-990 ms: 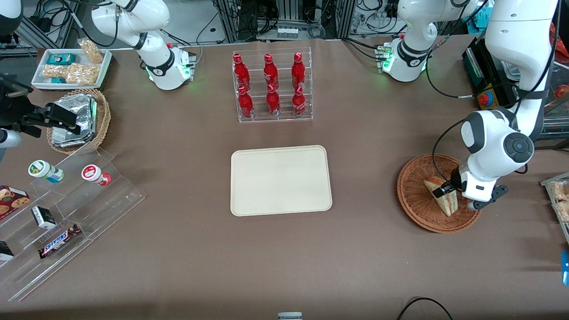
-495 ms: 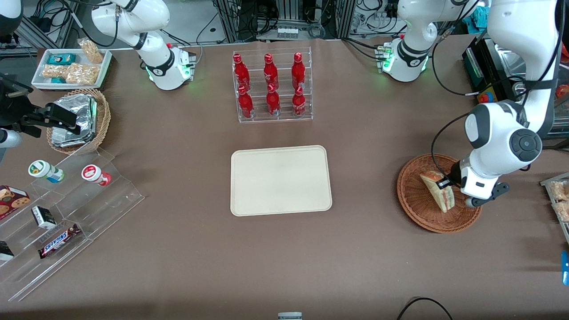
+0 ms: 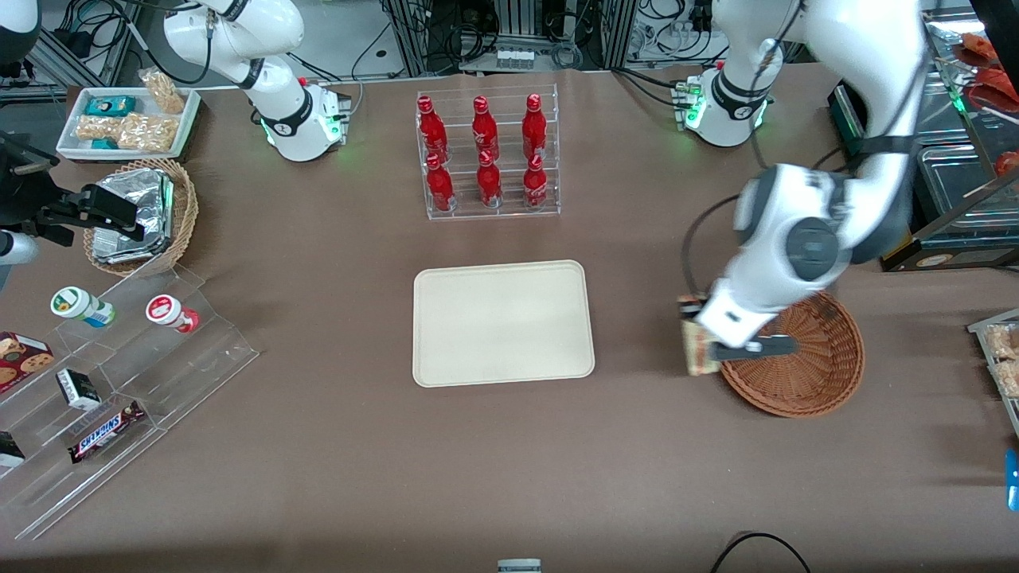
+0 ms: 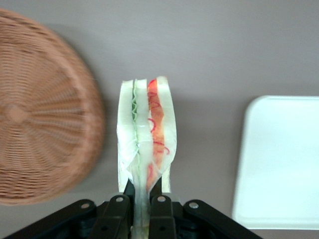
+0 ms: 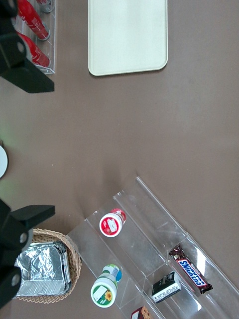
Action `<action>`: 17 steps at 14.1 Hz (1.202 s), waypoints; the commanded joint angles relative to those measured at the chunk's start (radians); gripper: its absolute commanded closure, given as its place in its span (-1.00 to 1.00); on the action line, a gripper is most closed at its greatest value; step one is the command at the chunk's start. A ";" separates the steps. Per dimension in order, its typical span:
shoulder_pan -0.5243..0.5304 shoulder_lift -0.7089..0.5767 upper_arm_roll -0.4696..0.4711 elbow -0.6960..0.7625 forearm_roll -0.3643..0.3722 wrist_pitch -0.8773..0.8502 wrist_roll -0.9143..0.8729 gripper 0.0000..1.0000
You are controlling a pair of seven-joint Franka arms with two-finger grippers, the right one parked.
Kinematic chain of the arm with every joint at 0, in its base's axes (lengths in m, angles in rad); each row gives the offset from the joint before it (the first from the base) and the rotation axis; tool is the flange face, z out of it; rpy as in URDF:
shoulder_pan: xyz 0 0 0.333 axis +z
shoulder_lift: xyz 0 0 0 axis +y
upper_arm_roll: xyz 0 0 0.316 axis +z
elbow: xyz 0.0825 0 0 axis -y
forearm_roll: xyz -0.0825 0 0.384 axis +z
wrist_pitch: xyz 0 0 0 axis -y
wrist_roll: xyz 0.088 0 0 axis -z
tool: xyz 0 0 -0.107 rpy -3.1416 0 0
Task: Place sandwich from basket to tray
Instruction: 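Lift the sandwich and carry it with the left gripper to the tray, then lower the sandwich onto the tray and open the left gripper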
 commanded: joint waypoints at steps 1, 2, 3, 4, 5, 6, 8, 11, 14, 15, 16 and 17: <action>-0.132 0.129 0.016 0.153 -0.013 -0.014 -0.153 1.00; -0.172 0.175 0.016 0.209 -0.013 -0.014 -0.214 1.00; -0.215 0.213 0.016 0.258 -0.013 -0.013 -0.274 1.00; -0.261 0.254 0.016 0.301 -0.013 -0.013 -0.337 1.00; -0.306 0.287 0.016 0.338 -0.010 -0.011 -0.388 1.00; -0.341 0.324 0.017 0.378 -0.008 -0.008 -0.431 1.00; -0.404 0.390 0.017 0.445 -0.006 0.013 -0.512 1.00; -0.481 0.453 0.017 0.475 0.000 0.113 -0.591 1.00; -0.499 0.482 0.017 0.467 -0.002 0.191 -0.597 1.00; -0.499 0.485 0.017 0.462 -0.002 0.196 -0.594 1.00; -0.499 0.486 0.017 0.461 -0.002 0.196 -0.588 0.99; -0.499 0.485 0.017 0.461 0.000 0.196 -0.586 0.89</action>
